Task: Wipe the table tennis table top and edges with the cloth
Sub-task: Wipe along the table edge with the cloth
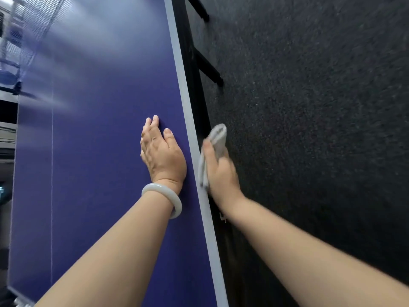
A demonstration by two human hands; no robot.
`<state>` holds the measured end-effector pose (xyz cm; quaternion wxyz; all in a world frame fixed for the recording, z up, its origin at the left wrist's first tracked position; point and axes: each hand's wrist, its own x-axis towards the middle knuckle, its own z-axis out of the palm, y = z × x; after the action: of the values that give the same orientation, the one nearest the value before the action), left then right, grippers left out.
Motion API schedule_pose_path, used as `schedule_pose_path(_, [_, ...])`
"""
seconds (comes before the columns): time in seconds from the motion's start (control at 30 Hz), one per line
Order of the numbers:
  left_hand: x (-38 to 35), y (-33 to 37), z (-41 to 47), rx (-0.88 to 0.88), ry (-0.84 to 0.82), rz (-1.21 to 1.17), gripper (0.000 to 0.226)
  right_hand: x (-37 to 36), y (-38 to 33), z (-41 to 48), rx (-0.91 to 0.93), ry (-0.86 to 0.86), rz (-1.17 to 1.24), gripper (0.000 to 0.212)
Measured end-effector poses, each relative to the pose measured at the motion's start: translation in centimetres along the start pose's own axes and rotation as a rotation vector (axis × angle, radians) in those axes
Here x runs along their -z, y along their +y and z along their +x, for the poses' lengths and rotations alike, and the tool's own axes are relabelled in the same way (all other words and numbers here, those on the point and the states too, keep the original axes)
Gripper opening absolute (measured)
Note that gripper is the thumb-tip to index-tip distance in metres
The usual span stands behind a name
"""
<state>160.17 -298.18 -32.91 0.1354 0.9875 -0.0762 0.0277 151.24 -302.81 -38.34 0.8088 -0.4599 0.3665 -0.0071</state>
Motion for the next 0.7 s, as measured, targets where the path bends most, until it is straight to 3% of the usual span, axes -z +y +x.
schedule_pose_path(0.17, [0.0,0.1,0.0,-0.003,0.009,0.006,0.046,1.7,4.7,-9.8,-0.025,-0.065,-0.038,0.051])
schedule_pose_path(0.23, [0.1,0.0,0.0,-0.008,0.003,0.002,0.046,1.2,3.9,-7.2,-0.007,-0.045,-0.082,0.061])
schedule_pose_path(0.4, [0.2,-0.1,0.1,-0.007,-0.001,0.006,0.046,-0.5,-1.7,1.0,0.047,0.029,-0.043,0.061])
schedule_pose_path(0.53, [0.2,-0.1,0.1,-0.003,-0.006,0.008,0.047,0.3,1.9,-5.6,0.173,-0.023,-0.104,0.080])
schedule_pose_path(0.7, [0.0,0.0,0.2,0.004,-0.009,0.010,0.047,1.5,4.7,-11.9,0.093,-0.072,-0.183,0.095])
